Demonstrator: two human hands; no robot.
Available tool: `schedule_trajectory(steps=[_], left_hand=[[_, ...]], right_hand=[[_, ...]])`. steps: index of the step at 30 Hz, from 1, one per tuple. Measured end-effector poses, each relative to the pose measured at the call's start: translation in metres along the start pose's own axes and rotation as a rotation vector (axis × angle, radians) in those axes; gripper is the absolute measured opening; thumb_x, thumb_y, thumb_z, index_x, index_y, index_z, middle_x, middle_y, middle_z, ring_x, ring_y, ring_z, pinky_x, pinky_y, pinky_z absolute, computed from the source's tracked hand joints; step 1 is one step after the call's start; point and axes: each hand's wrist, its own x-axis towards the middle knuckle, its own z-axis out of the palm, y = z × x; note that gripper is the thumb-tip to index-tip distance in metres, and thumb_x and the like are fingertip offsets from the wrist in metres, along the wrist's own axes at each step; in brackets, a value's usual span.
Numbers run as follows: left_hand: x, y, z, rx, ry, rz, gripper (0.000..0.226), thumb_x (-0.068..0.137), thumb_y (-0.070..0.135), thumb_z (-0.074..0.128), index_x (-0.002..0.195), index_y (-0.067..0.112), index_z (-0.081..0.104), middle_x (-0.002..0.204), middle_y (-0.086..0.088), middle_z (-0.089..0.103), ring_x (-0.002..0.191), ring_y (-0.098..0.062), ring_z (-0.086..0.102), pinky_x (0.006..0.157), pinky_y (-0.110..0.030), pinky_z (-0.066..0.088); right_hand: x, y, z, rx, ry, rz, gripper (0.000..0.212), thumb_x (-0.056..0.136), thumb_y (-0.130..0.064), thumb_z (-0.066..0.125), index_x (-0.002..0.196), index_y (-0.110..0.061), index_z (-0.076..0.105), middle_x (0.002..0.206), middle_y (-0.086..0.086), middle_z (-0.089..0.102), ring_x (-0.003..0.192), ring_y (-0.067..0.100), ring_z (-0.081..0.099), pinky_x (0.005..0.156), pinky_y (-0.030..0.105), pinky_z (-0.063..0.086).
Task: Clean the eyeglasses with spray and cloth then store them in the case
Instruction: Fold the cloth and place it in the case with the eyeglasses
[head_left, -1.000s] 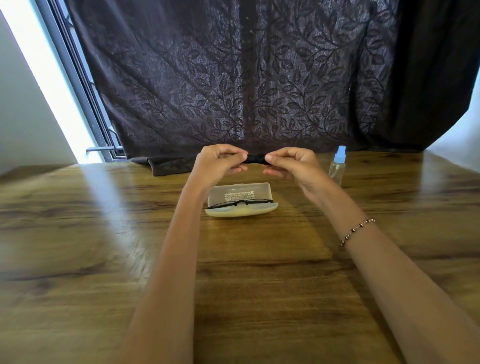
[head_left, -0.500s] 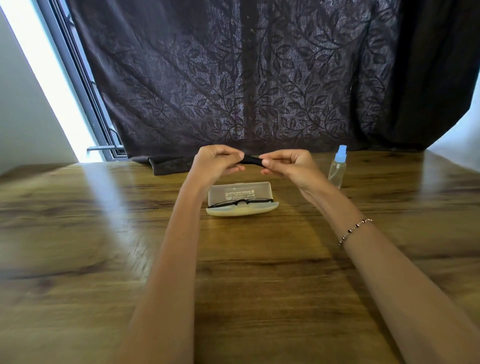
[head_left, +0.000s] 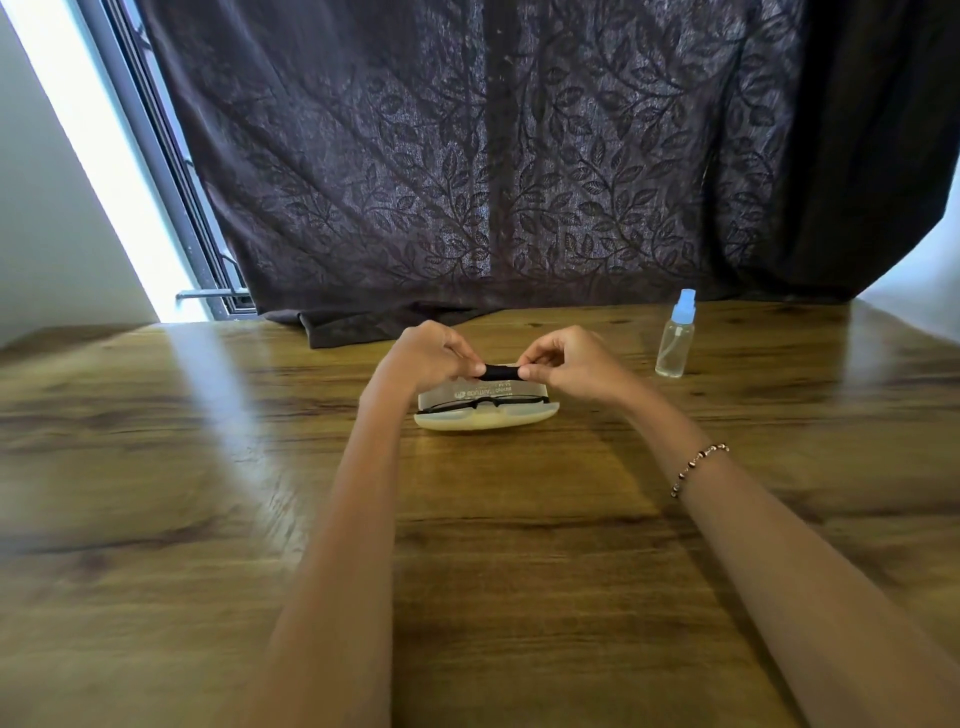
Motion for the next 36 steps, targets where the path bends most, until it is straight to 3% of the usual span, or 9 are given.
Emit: schedule_trajectory(steps=[6,9,14,16,20,24,27,33,36], left_hand=[[0.003,-0.005,0.005,0.103,-0.028,-0.025,0.010,0.078,0.024,0.076,0.088,0.023,0.075,0.098,0.003,0.070,0.096,-0.010,0.056,0.082,-0.023,0.035],[0.004,-0.007,0.005,0.144,-0.052,-0.037,0.014,0.079,0.025,0.075,0.093,0.021,0.075,0.104,0.001,0.070,0.103,-0.013,0.057,0.086,-0.023,0.037],[0.006,-0.014,-0.002,0.091,0.201,-0.100,0.026,0.077,0.040,0.075,0.088,0.021,0.061,0.100,0.001,0.063,0.097,-0.018,0.056,0.085,-0.033,0.045],[0.008,-0.020,-0.004,0.152,0.267,-0.168,0.034,0.077,0.042,0.074,0.097,0.019,0.058,0.111,-0.002,0.059,0.102,-0.020,0.054,0.085,-0.035,0.044],[0.009,-0.030,-0.001,0.262,0.114,-0.322,0.049,0.081,0.041,0.070,0.120,0.013,0.059,0.127,-0.009,0.057,0.117,-0.028,0.052,0.095,-0.039,0.042],[0.009,-0.034,0.003,0.066,0.094,-0.299,0.025,0.084,0.026,0.070,0.101,0.011,0.062,0.098,-0.006,0.065,0.087,-0.020,0.063,0.090,-0.038,0.052],[0.008,-0.033,-0.001,-0.028,0.136,-0.176,0.015,0.084,0.023,0.071,0.092,0.013,0.064,0.090,-0.002,0.064,0.066,-0.010,0.059,0.069,-0.027,0.052],[0.005,-0.026,-0.005,-0.055,0.234,0.022,0.008,0.090,0.017,0.063,0.097,0.015,0.066,0.081,-0.001,0.063,0.056,-0.007,0.060,0.050,-0.001,0.041],[0.004,-0.026,-0.005,-0.071,0.259,0.035,0.010,0.090,0.018,0.063,0.099,0.015,0.066,0.088,-0.002,0.065,0.058,-0.007,0.062,0.055,-0.006,0.043]], right_hand=[[0.000,0.002,0.007,-0.031,-0.048,0.017,0.001,0.086,-0.022,0.071,0.087,-0.022,0.071,0.089,0.001,0.070,0.084,0.013,0.063,0.073,0.026,0.051],[-0.001,0.003,0.010,-0.055,-0.058,0.022,0.003,0.086,-0.022,0.071,0.088,-0.021,0.072,0.089,0.003,0.071,0.081,0.014,0.061,0.068,0.024,0.047],[-0.002,0.003,0.010,-0.044,-0.055,0.027,0.001,0.086,-0.022,0.071,0.087,-0.021,0.071,0.090,0.005,0.071,0.083,0.016,0.063,0.074,0.029,0.051],[-0.002,0.004,0.011,-0.034,-0.047,0.026,0.001,0.086,-0.022,0.071,0.086,-0.022,0.072,0.088,0.005,0.072,0.077,0.011,0.060,0.069,0.024,0.048],[-0.002,0.005,0.011,-0.028,-0.044,0.021,0.001,0.086,-0.022,0.071,0.086,-0.022,0.072,0.086,0.004,0.072,0.075,0.009,0.059,0.068,0.023,0.048],[-0.002,0.006,0.009,0.001,-0.039,0.018,0.002,0.086,-0.022,0.071,0.084,-0.024,0.070,0.085,0.001,0.071,0.077,0.009,0.061,0.070,0.025,0.050],[0.000,0.006,0.005,0.073,0.006,0.028,0.007,0.086,-0.019,0.070,0.083,-0.025,0.069,0.082,-0.006,0.068,0.074,0.003,0.058,0.066,0.018,0.044],[0.002,0.006,-0.008,0.164,0.134,0.044,0.006,0.082,-0.022,0.075,0.084,-0.027,0.071,0.093,-0.005,0.064,0.088,0.011,0.056,0.073,0.023,0.042],[0.001,0.005,-0.013,0.156,0.099,0.033,0.005,0.081,-0.023,0.076,0.084,-0.026,0.073,0.091,-0.006,0.061,0.082,0.006,0.052,0.068,0.019,0.038]])
